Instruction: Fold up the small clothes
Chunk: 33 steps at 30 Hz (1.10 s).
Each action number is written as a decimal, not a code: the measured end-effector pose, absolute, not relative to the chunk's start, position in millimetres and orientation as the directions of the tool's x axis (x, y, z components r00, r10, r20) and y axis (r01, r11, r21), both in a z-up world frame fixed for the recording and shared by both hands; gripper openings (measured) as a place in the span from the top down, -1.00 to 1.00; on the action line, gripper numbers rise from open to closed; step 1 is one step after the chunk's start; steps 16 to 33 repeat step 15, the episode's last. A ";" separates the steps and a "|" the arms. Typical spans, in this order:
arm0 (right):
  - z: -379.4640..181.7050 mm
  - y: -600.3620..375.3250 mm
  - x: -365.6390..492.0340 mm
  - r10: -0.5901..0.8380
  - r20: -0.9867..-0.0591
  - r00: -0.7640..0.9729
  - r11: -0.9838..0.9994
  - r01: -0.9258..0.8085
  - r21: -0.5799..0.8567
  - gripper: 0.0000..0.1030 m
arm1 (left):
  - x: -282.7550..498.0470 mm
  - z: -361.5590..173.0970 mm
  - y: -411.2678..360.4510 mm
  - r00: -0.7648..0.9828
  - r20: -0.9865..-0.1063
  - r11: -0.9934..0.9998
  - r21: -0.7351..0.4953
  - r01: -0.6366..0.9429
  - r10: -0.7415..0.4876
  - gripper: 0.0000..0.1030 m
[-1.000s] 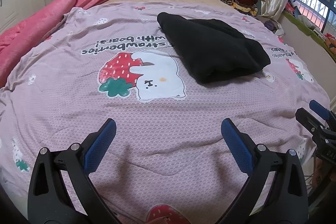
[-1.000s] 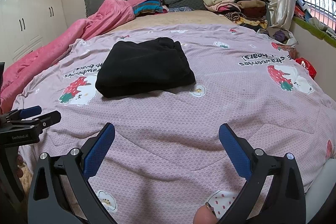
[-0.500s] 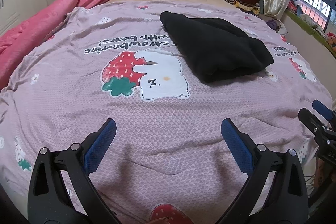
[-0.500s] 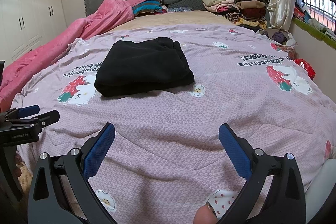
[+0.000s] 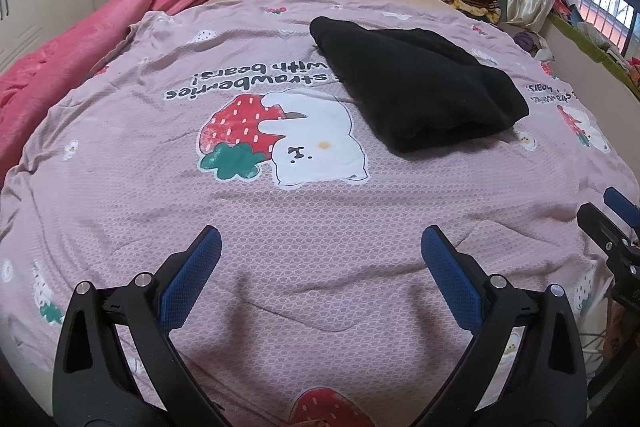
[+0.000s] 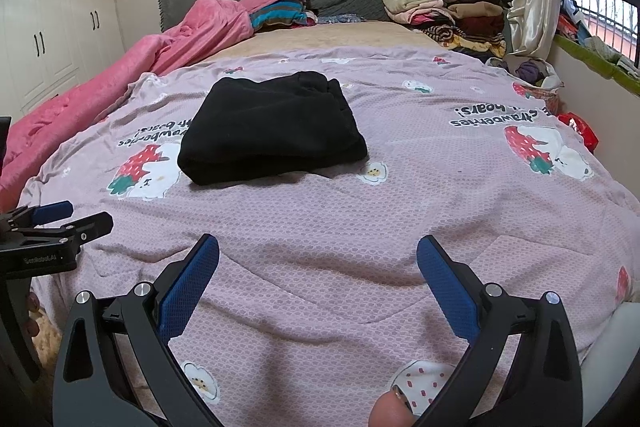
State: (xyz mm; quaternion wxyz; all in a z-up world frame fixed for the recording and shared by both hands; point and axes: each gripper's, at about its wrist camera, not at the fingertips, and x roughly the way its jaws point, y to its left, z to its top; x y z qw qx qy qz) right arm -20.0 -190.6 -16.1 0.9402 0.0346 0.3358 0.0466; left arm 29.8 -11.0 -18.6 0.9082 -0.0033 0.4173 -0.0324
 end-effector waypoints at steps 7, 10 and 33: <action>-15.1 -241.7 -33.8 -0.049 -0.626 0.778 0.986 0.137 0.094 -0.91 | 40.5 -19.9 23.0 0.613 -0.786 0.993 -0.113 -0.014 -0.081 -0.82; -19.0 -319.7 -56.4 -0.258 -0.637 0.727 0.922 0.382 0.063 -0.91 | 62.6 -13.1 103.1 0.570 -0.821 0.978 -0.136 -0.156 -0.024 -0.82; -49.3 -483.8 -125.4 -0.568 -0.705 0.426 0.629 0.776 -0.038 -0.91 | 75.6 -4.5 262.6 0.556 -0.794 0.892 -0.038 -0.450 0.246 -0.82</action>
